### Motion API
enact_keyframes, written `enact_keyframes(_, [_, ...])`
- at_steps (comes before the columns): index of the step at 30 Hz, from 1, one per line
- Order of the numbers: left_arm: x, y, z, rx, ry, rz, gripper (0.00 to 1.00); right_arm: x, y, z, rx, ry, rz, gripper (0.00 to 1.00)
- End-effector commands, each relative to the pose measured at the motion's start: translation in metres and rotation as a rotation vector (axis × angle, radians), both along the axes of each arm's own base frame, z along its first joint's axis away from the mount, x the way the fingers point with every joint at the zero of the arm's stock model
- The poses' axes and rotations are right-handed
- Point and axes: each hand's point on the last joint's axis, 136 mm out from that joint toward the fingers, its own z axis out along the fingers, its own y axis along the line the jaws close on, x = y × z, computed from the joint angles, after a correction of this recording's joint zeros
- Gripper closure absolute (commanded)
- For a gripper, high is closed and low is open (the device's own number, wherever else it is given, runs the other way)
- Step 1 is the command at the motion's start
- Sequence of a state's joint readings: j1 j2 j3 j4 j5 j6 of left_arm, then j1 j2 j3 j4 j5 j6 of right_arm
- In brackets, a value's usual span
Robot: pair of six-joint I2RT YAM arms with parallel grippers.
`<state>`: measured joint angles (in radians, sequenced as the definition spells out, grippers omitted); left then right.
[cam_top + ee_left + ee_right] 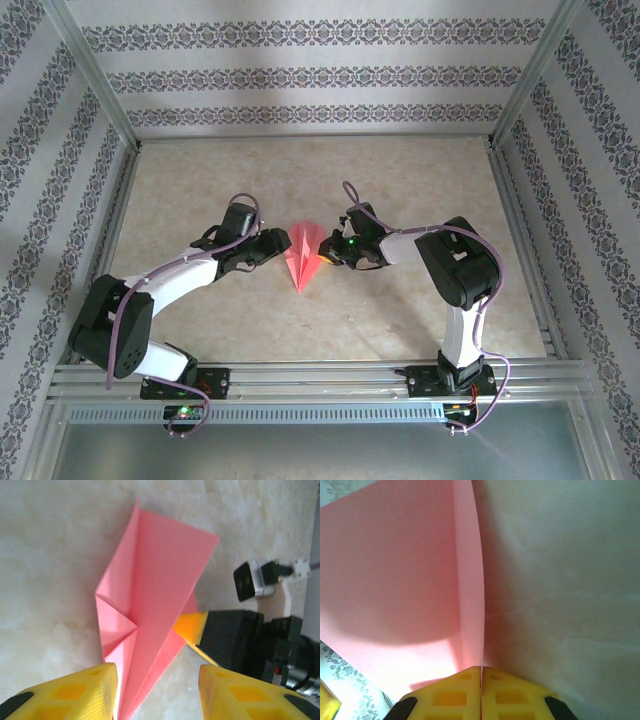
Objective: Fold a paper plane with a square sheet of paper (pick it up from the middle)
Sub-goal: Move the paper plane to the top-center of the table.
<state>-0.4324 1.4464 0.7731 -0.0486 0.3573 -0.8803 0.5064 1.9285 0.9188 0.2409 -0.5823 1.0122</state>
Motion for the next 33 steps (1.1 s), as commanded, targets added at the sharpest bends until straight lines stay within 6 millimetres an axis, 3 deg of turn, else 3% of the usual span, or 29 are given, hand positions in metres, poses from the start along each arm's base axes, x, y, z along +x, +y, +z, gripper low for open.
enact_keyframes(1, [-0.01,-0.004,-0.023,0.073,0.064,-0.052,0.52,0.003,0.002,0.003,0.007,-0.015,0.004,0.92])
enact_keyframes(4, [-0.005,-0.007,-0.031,0.097,0.075,-0.072,0.49,0.003,0.002,0.004,0.009,-0.014,0.006,0.92])
enact_keyframes(11, [-0.005,-0.024,-0.041,0.045,0.102,-0.117,0.54,0.003,0.002,0.003,0.007,-0.012,0.006,0.92])
enact_keyframes(21, [-0.005,-0.038,-0.036,-0.002,0.087,-0.165,0.66,0.003,0.0,0.002,0.003,-0.008,0.004,0.92])
enact_keyframes(28, [-0.007,-0.048,-0.038,-0.002,0.082,-0.217,0.63,0.003,0.0,0.001,0.004,-0.004,0.004,0.92])
enact_keyframes(33, [-0.012,-0.054,-0.045,0.089,0.087,-0.269,0.62,0.003,0.0,0.002,0.007,-0.004,0.005,0.92])
